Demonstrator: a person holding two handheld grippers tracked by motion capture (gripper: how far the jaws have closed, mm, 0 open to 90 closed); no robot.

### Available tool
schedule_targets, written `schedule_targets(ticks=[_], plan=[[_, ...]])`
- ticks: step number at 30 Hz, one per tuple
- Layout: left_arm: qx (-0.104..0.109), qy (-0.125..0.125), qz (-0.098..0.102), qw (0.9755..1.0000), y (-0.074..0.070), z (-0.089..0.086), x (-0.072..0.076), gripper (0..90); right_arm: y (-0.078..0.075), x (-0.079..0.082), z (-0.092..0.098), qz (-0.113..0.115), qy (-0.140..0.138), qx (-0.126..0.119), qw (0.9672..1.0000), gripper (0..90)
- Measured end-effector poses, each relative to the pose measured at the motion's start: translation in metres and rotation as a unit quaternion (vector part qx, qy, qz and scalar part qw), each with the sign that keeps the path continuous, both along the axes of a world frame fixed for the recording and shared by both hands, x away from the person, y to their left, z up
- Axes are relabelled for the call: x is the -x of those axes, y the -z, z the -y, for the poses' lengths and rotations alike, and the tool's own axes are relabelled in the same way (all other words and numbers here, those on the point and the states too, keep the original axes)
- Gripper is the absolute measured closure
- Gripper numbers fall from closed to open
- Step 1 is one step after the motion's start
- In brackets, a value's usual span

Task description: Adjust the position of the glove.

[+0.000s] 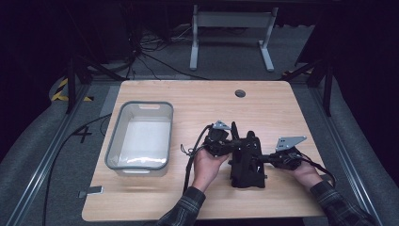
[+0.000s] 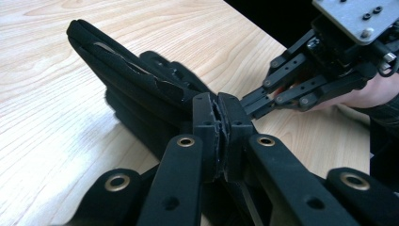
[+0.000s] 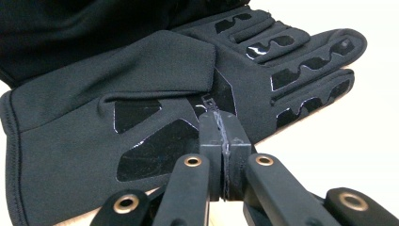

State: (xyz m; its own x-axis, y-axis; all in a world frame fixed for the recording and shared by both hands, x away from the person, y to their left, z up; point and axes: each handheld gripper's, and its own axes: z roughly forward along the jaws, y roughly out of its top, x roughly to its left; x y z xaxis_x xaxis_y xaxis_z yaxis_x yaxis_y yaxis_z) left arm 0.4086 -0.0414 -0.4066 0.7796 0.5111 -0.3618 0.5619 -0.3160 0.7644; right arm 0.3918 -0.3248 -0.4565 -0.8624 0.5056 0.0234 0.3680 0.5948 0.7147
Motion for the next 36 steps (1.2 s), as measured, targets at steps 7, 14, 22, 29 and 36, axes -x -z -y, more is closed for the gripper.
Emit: schedule_targets(ticks=[7, 14, 22, 29, 36], plan=[[-0.009, 0.009, -0.002, 0.9999, 0.003, 0.013, -0.004, 87.1, 0.0, -0.002, -0.012, 0.004, -0.01, 0.002, 0.9999, 90.0], [-0.02, 0.017, -0.009, 0.9996, 0.012, 0.028, -0.009, 87.0, 0.002, -0.007, -0.019, 0.006, -0.016, -0.005, 0.9998, 90.0], [-0.021, 0.023, -0.016, 0.9994, 0.021, 0.037, -0.013, 85.6, 0.002, -0.008, -0.022, 0.009, -0.017, -0.008, 0.9998, 89.7], [-0.008, 0.025, -0.003, 0.9997, 0.015, 0.033, -0.011, 83.1, -0.009, -0.006, 0.0, 0.02, 0.012, -0.032, 0.9992, 80.6], [0.014, 0.031, 0.018, 0.9993, 0.006, 0.031, -0.008, 82.4, -0.015, 0.003, 0.028, 0.028, 0.041, -0.038, 0.998, 68.8]])
